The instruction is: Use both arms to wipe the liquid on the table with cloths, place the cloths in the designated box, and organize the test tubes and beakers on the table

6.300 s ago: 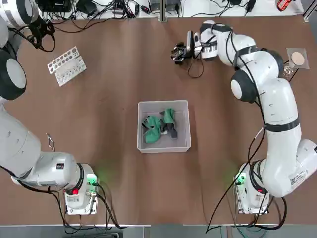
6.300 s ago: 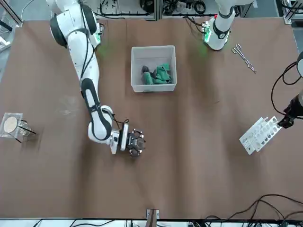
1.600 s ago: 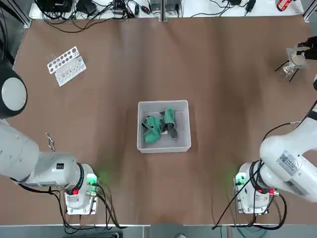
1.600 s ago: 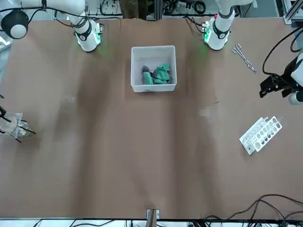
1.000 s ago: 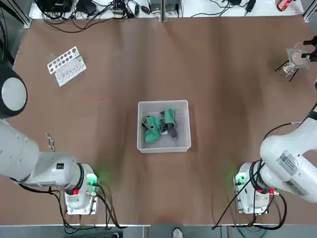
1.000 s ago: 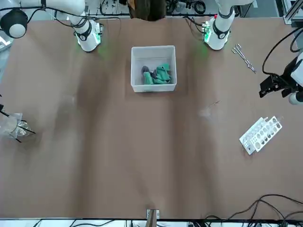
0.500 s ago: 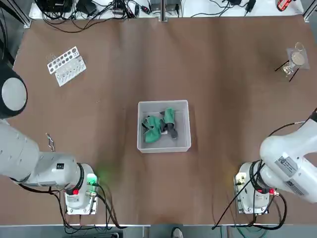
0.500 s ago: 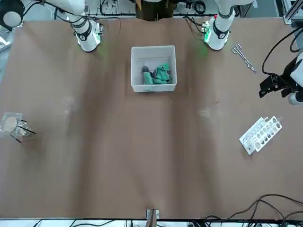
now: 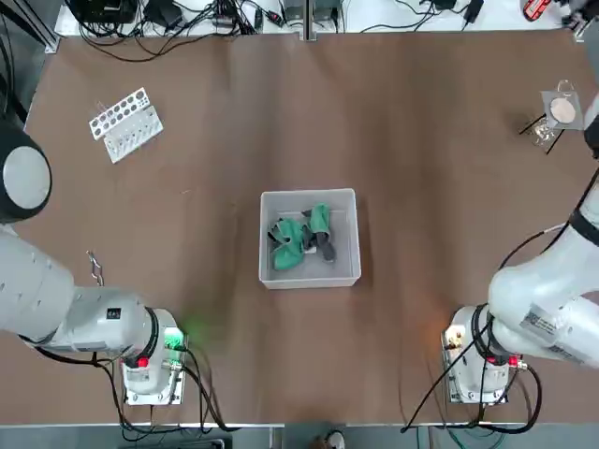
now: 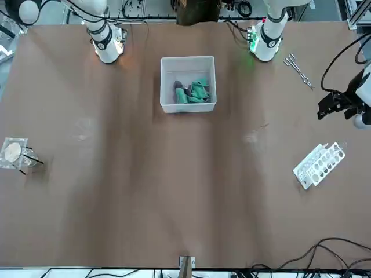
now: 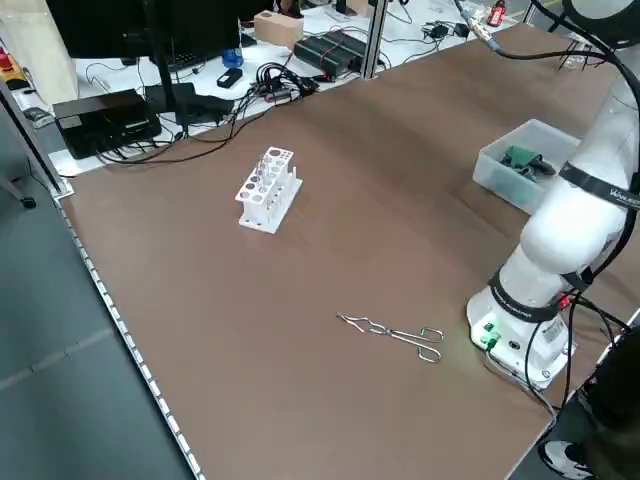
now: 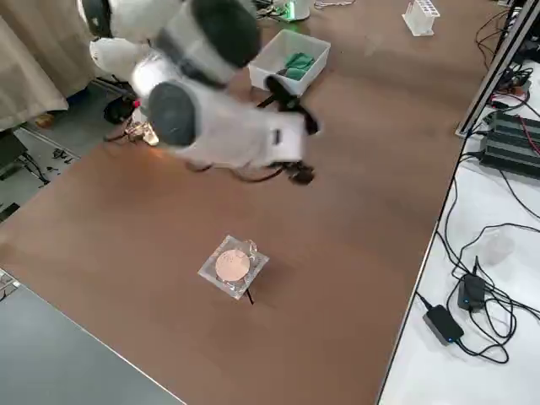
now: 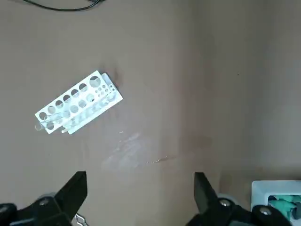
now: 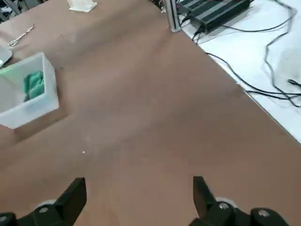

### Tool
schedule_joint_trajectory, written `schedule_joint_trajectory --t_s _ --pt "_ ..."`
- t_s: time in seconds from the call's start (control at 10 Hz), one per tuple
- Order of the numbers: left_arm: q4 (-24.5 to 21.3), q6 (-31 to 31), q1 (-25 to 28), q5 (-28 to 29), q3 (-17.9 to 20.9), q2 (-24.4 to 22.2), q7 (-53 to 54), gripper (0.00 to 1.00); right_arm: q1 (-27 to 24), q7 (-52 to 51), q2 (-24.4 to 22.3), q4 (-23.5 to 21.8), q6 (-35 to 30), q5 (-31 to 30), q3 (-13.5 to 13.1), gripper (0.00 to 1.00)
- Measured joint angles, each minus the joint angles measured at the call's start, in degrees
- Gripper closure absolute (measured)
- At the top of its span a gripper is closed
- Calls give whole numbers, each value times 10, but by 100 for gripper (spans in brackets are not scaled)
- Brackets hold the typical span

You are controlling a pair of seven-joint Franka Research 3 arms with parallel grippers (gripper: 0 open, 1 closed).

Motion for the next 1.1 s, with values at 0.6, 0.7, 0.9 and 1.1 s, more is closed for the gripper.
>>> schedule_joint_trajectory --t_s 0.6,0.7,0.9,1.1 --pt "0 0 1 0 4 1 0 0 224 299 -3 -1 90 -76 0 0" --pt "0 0 1 0 4 1 0 0 248 336 -3 -1 101 -103 0 0" --pt "0 0 2 0 4 1 0 0 279 404 -3 -1 108 -161 -1 0" --pt "0 -1 2 0 4 1 0 0 298 482 -12 -1 109 -233 -1 0"
